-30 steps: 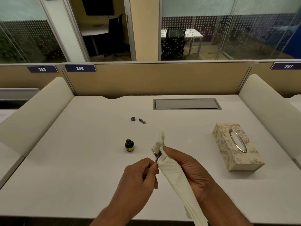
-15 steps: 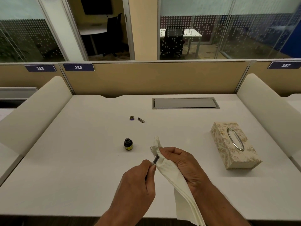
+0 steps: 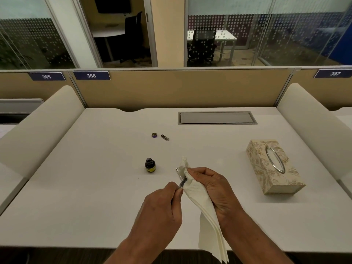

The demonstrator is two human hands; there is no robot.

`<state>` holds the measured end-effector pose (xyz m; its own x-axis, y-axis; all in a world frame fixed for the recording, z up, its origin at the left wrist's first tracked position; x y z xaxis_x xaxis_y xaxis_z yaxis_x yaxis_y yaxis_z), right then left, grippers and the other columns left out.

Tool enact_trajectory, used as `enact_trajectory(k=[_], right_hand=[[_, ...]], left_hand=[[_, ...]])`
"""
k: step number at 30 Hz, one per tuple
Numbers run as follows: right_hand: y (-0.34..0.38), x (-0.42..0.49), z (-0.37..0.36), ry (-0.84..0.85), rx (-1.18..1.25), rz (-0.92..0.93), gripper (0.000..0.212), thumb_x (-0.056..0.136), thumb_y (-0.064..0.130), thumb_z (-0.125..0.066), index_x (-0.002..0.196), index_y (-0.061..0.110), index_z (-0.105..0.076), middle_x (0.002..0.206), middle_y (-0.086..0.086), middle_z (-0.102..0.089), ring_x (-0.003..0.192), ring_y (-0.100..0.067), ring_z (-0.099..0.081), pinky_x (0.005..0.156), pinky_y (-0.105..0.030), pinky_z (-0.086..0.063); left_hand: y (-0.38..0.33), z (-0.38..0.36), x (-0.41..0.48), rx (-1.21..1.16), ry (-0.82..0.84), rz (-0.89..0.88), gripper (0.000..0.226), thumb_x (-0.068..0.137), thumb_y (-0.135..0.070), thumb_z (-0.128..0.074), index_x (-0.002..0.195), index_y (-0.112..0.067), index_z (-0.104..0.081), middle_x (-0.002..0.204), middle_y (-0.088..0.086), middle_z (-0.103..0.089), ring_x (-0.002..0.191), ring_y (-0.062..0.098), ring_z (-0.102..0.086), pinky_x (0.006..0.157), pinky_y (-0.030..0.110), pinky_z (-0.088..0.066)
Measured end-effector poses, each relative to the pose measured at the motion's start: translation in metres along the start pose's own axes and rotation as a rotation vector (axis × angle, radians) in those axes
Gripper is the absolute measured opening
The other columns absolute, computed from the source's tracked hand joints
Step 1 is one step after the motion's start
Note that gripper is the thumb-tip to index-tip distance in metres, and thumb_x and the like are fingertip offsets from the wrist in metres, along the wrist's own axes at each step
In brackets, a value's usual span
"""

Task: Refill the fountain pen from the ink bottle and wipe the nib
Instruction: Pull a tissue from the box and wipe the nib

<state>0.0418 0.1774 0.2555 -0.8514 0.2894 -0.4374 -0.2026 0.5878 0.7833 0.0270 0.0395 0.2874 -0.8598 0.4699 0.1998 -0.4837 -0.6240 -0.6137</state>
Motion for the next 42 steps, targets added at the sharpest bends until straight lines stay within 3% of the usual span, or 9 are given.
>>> enact_trajectory(k=[10,15,19,22,26,30,33,38,42], right_hand=[[-0.002,0.004,0.002,-0.026,0.032,0.020,0.026,0.085,0.010,-0.074,0.102,-0.010,-0.069,0.089,-0.019,-0.075,0.071,-0.016,-0.071,0.058,-0.019,-0.057],[0.009,0.009,0.009,-0.077,0.121,0.062,0.027,0.089,0.009,-0.071,0.110,-0.008,-0.069,0.105,-0.019,-0.075,0.078,-0.014,-0.073,0.060,-0.017,-0.057],[0.017,0.012,0.012,-0.104,0.198,0.108,0.011,0.089,0.007,-0.069,0.098,0.001,-0.071,0.090,-0.008,-0.075,0.077,-0.015,-0.069,0.060,-0.020,-0.057],[0.019,0.016,0.018,-0.175,0.121,0.188,0.006,0.088,0.011,-0.073,0.092,0.007,-0.070,0.084,-0.004,-0.072,0.077,-0.016,-0.065,0.070,-0.030,-0.057],[0.017,0.016,0.018,-0.264,0.004,0.287,0.010,0.087,0.016,-0.076,0.088,0.008,-0.071,0.081,-0.004,-0.070,0.076,-0.017,-0.064,0.075,-0.038,-0.056],[0.015,0.015,0.013,-0.306,-0.089,0.364,0.009,0.087,0.020,-0.077,0.079,0.017,-0.072,0.088,-0.014,-0.072,0.078,-0.018,-0.065,0.067,-0.032,-0.056],[0.010,0.017,0.010,-0.309,-0.102,0.348,0.010,0.086,0.021,-0.077,0.078,0.017,-0.072,0.093,-0.016,-0.073,0.081,-0.021,-0.066,0.074,-0.039,-0.057],[0.006,0.016,0.009,-0.299,-0.078,0.304,0.009,0.086,0.011,-0.076,0.088,0.010,-0.067,0.081,-0.006,-0.071,0.074,-0.020,-0.065,0.072,-0.037,-0.057],[0.010,0.012,0.005,-0.239,-0.122,0.302,0.017,0.087,0.009,-0.074,0.096,0.018,-0.063,0.092,-0.017,-0.072,0.076,-0.023,-0.068,0.074,-0.042,-0.058]], left_hand=[[-0.001,0.002,0.006,-0.025,0.016,0.045,0.012,0.100,-0.036,-0.050,0.091,-0.030,-0.055,0.061,-0.014,-0.053,0.052,0.012,-0.050,0.049,0.016,-0.035],[0.004,0.004,0.001,-0.117,0.039,0.092,0.021,0.101,-0.035,-0.048,0.083,-0.027,-0.054,0.058,-0.004,-0.056,0.051,0.015,-0.048,0.049,0.030,-0.039],[0.015,0.007,-0.001,-0.460,0.042,0.299,0.027,0.103,-0.026,-0.049,0.082,-0.019,-0.065,0.064,0.004,-0.071,0.056,0.008,-0.060,0.058,0.025,-0.049],[0.010,0.001,-0.005,-0.807,0.028,0.393,0.029,0.103,-0.020,-0.048,0.088,-0.007,-0.068,0.071,0.012,-0.076,0.075,0.023,-0.073,0.079,0.031,-0.056],[0.006,-0.009,-0.008,-0.943,-0.047,0.421,0.034,0.091,-0.033,-0.051,0.088,-0.005,-0.069,0.078,0.011,-0.079,0.086,0.025,-0.076,0.092,0.036,-0.053],[0.003,-0.017,-0.010,-0.928,-0.071,0.422,0.034,0.085,-0.042,-0.051,0.083,-0.016,-0.073,0.084,0.004,-0.080,0.088,0.021,-0.073,0.078,0.025,-0.058],[0.003,-0.013,-0.011,-0.884,-0.118,0.384,0.031,0.084,-0.044,-0.050,0.076,-0.026,-0.074,0.084,0.001,-0.079,0.083,0.021,-0.071,0.068,0.024,-0.056],[0.003,-0.001,-0.011,-0.903,-0.209,0.333,0.031,0.091,-0.033,-0.049,0.084,-0.011,-0.071,0.082,0.004,-0.079,0.079,0.016,-0.072,0.067,0.022,-0.057],[0.003,0.008,-0.013,-0.897,-0.263,0.291,0.029,0.091,-0.033,-0.049,0.079,-0.023,-0.074,0.083,0.006,-0.079,0.083,0.016,-0.071,0.073,0.022,-0.055]])
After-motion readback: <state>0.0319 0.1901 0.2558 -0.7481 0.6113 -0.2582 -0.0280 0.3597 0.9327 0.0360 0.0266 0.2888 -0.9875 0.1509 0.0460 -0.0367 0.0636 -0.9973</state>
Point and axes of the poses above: each hand's wrist, its own x-axis towards the middle knuckle, its own z-axis out of the back of the hand, y = z × x, the point moved 9 cm from there along x, towards the middle knuckle
